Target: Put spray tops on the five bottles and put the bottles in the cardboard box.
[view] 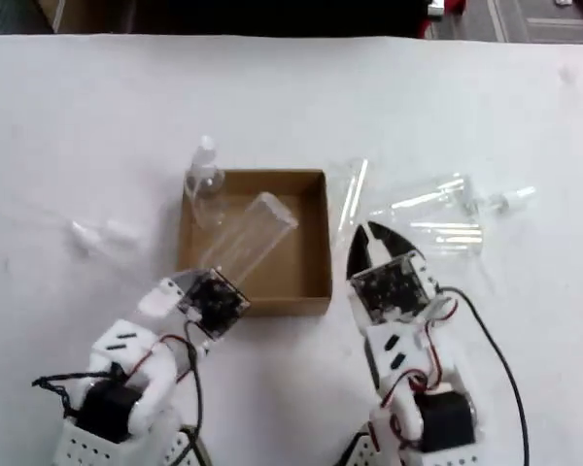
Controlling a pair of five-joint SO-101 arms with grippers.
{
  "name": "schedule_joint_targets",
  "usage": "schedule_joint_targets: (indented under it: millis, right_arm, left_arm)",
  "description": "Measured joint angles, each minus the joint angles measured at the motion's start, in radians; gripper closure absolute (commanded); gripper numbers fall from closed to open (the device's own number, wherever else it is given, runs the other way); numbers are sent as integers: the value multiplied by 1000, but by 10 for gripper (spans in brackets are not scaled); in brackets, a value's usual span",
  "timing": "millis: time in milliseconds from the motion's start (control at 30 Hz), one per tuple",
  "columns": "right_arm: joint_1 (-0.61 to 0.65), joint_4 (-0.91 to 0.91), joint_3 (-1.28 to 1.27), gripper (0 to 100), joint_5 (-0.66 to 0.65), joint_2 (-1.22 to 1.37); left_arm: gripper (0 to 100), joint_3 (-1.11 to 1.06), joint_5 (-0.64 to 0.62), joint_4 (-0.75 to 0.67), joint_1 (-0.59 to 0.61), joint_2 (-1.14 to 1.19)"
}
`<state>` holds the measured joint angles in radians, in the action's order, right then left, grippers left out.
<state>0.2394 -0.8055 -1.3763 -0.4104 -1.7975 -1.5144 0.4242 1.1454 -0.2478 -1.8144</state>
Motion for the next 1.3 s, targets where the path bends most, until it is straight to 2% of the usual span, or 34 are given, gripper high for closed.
schedule_joint_targets:
  millis: [167,367,467,567,833,1000,1300]
  right_arm:
    - [17,-190,207,982,160,-15]
    - [153,-221,249,982,281,-15]
    - [262,-221,212,982,285,-15]
    - [319,-175,152,981,287,-15]
    - [293,69,-41,981,253,-14]
    - [293,91,-57,982,206,-14]
    - [292,112,-120,982,195,-15]
  left_arm:
    - [972,0,14,-3,-31,0]
    - [972,-5,14,-3,-80,0]
    - [972,-8,14,-3,-107,-3]
    - [974,-8,14,-3,-120,0]
    - [976,32,14,64,-120,0]
    - [976,49,12,86,-120,0]
    - [976,77,14,91,-118,3]
